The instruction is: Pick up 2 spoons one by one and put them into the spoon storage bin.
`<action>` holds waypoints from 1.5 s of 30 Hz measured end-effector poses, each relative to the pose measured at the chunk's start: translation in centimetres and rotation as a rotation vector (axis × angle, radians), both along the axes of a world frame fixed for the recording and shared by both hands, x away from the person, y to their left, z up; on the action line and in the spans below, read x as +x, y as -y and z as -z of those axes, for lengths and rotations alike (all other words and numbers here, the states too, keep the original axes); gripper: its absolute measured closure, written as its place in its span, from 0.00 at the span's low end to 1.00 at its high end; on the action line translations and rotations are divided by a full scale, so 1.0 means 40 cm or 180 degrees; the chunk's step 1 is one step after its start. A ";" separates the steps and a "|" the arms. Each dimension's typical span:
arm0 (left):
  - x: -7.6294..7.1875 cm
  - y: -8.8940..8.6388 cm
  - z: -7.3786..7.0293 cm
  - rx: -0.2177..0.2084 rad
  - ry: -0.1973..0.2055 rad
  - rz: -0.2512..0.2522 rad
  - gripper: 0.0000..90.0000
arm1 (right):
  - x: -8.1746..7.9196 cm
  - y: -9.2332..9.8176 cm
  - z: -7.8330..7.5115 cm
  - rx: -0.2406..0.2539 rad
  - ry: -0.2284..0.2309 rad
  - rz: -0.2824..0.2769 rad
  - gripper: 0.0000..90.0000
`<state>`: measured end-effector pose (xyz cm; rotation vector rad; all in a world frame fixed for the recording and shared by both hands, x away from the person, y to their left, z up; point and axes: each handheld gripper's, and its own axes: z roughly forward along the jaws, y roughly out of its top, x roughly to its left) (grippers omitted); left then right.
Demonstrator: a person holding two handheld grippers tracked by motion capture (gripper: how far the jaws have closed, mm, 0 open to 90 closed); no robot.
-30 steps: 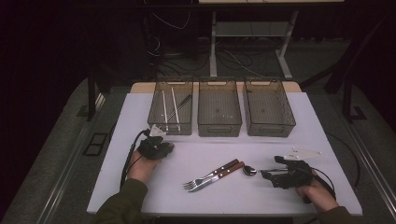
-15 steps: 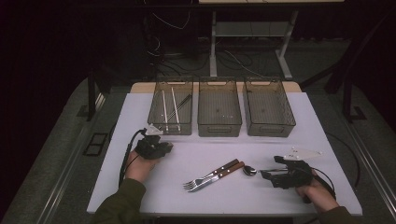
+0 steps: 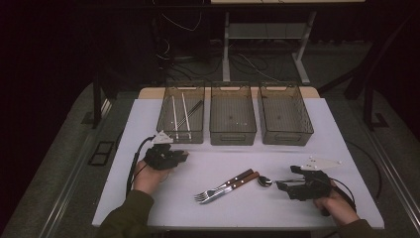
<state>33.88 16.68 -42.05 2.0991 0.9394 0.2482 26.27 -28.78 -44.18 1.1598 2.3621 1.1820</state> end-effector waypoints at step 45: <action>0.127 0.202 -0.145 -0.0514 0.0282 0.0510 0.81 | 0.006 0.001 0.002 0.0159 0.0049 0.0023 0.20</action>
